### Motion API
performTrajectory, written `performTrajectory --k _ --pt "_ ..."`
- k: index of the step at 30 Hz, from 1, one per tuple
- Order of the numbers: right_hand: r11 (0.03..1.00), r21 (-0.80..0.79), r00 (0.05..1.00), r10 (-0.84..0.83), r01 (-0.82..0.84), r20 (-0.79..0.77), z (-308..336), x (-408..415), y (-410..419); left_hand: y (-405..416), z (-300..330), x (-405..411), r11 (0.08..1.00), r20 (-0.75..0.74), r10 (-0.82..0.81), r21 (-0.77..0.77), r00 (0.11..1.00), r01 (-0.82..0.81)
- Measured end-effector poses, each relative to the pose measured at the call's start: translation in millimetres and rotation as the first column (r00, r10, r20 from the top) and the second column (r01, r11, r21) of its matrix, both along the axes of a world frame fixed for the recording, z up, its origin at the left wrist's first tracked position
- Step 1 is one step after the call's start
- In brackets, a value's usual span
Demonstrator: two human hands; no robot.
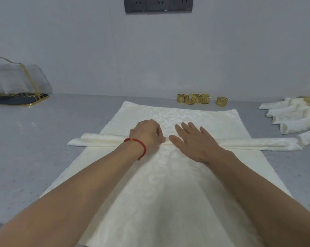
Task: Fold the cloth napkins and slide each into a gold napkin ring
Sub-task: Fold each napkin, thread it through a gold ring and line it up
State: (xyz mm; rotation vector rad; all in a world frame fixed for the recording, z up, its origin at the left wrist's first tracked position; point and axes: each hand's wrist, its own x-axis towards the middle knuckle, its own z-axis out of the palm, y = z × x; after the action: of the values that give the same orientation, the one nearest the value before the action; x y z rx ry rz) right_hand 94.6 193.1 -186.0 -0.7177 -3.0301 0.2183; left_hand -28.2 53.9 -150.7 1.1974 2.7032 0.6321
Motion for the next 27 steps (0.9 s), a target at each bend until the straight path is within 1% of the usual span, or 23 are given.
performTrajectory --k 2,4,5,7,8,9,10,11,13,14,15,16,17,18,20,23,24,26,27 --pt "1.000 0.013 1.000 0.006 -0.006 0.000 0 -1 1 3 6 -4 0.987 -0.031 -0.064 -0.152 0.997 0.059" --pt "0.999 0.037 1.000 0.004 -0.004 0.002 0 -1 1 9 14 2 0.935 -0.113 -0.145 -0.342 0.983 0.098" --pt "0.999 0.051 1.000 -0.004 0.004 0.005 0 -2 0 13 19 8 0.900 -0.176 -0.184 -0.425 0.967 0.094" --pt "0.998 0.061 1.000 -0.022 0.021 0.014 1 -2 -2 22 27 22 0.838 -0.331 -0.271 -0.543 0.904 0.052" --pt "0.998 0.062 0.999 -0.028 0.027 0.015 2 -2 -4 25 31 31 0.800 -0.391 -0.329 -0.599 0.860 0.034" --pt "0.998 0.063 0.999 -0.032 0.030 0.017 2 -2 -5 29 33 36 0.762 -0.420 -0.390 -0.647 0.820 0.031" --pt "0.997 0.072 0.999 -0.037 0.036 0.015 1 -2 -4 33 36 41 0.733 -0.413 -0.428 -0.679 0.804 0.042" --pt "0.995 0.091 0.999 -0.042 0.041 0.012 1 -1 -5 36 42 43 0.703 -0.376 -0.456 -0.708 0.807 0.067" --pt "0.991 0.121 0.999 -0.050 0.051 -0.011 -2 -2 -5 40 57 39 0.647 -0.183 -0.428 -0.745 0.885 0.159" --pt "0.992 0.116 0.998 -0.049 0.053 -0.031 -4 -2 -5 42 66 34 0.648 -0.033 -0.374 -0.724 0.927 0.236" --pt "0.993 0.103 0.998 -0.051 0.055 -0.046 -5 -2 -6 42 75 29 0.683 0.153 -0.280 -0.662 0.948 0.309" --pt "0.994 0.089 0.997 -0.052 0.058 -0.063 -6 -2 -6 40 83 24 0.728 0.331 -0.197 -0.581 0.923 0.364" --pt "0.995 0.081 0.997 -0.052 0.056 -0.052 -6 -2 -5 36 89 18 0.755 0.446 -0.175 -0.511 0.878 0.411" --pt "0.996 0.074 0.998 -0.049 0.051 -0.031 -6 -3 -3 32 92 13 0.755 0.500 -0.203 -0.468 0.842 0.460" --pt "0.998 0.053 0.999 -0.032 0.032 -0.005 -4 -3 -1 26 85 -1 0.767 0.503 -0.282 -0.394 0.817 0.507" --pt "0.996 0.084 0.998 0.040 -0.044 0.041 -13 -5 18 20 65 -13 0.840 0.444 -0.378 -0.203 0.812 0.502" --pt "0.997 0.032 0.997 0.075 -0.076 0.023 -20 -9 37 19 59 -15 0.855 0.438 -0.397 -0.142 0.807 0.498" --pt "0.969 -0.223 0.994 0.106 -0.106 -0.010 -15 -2 75 16 51 -16 0.870 0.439 -0.409 -0.076 0.800 0.487" --pt "0.939 -0.333 0.997 0.081 -0.082 -0.014 -11 9 90 15 49 -16 0.869 0.431 -0.414 -0.074 0.802 0.489"
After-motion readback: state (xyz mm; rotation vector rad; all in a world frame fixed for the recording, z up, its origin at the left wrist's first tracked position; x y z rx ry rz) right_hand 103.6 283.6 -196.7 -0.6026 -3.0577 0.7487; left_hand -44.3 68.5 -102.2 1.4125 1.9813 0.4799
